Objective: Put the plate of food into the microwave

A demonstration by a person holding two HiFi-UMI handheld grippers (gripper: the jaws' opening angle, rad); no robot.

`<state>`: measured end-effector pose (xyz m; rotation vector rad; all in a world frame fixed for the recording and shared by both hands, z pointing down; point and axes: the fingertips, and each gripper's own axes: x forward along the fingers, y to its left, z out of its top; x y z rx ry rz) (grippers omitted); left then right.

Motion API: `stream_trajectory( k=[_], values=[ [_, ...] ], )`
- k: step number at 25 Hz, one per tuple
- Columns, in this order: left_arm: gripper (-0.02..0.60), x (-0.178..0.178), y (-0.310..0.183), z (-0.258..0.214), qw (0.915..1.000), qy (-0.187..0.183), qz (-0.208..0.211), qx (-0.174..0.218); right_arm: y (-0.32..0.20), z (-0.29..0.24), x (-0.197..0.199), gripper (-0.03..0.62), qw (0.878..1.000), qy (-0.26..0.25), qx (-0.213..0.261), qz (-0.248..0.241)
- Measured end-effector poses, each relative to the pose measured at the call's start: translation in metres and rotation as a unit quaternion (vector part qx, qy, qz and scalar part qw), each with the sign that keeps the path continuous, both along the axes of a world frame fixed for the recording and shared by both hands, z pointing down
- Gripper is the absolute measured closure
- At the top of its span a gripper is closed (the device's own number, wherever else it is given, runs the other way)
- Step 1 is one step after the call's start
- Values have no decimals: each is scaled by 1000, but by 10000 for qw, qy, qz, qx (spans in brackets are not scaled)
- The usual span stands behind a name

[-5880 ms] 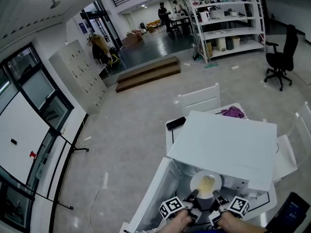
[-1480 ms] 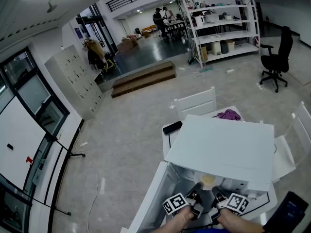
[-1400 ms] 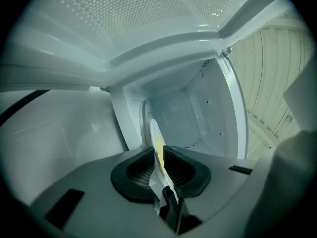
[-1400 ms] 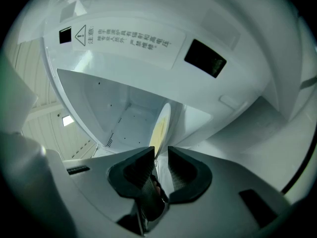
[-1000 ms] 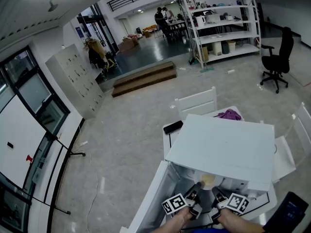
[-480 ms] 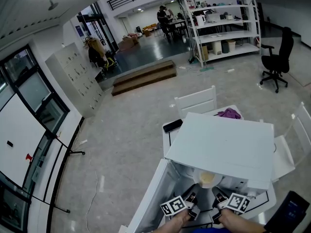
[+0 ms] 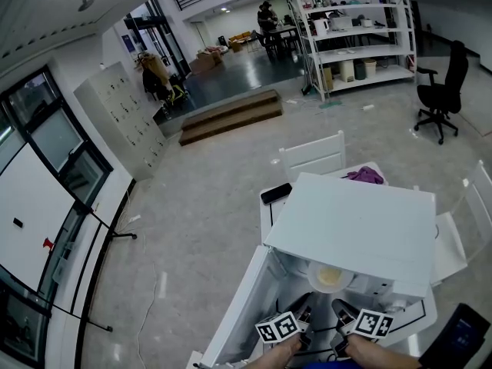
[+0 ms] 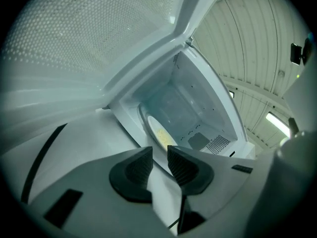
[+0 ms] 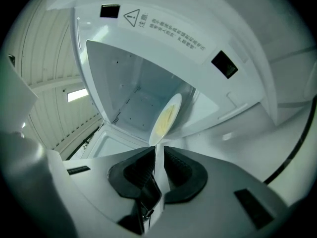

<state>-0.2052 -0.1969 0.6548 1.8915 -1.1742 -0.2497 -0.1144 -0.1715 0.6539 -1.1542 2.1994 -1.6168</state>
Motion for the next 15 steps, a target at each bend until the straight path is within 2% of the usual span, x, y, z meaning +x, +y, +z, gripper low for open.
stream_trajectory(
  k=[1,3,5,9,15],
  values=[
    [482,2,0,-1,9999,-91,51,26,2,1,-1,537,10000,72,16,-58],
    [483,6,1,-2,9995,-261,174,87,7,1,-3,592,9997,207,33,-161],
    [499,11,2,-3,9987,-414,269,125,12,1,-3,592,9994,282,25,-223],
    [572,18,1,-3,9970,-651,383,160,19,2,1,592,9990,373,0,-250],
    [574,28,-4,-6,9958,-748,499,170,30,-6,0,592,9963,632,258,-519]
  ],
)
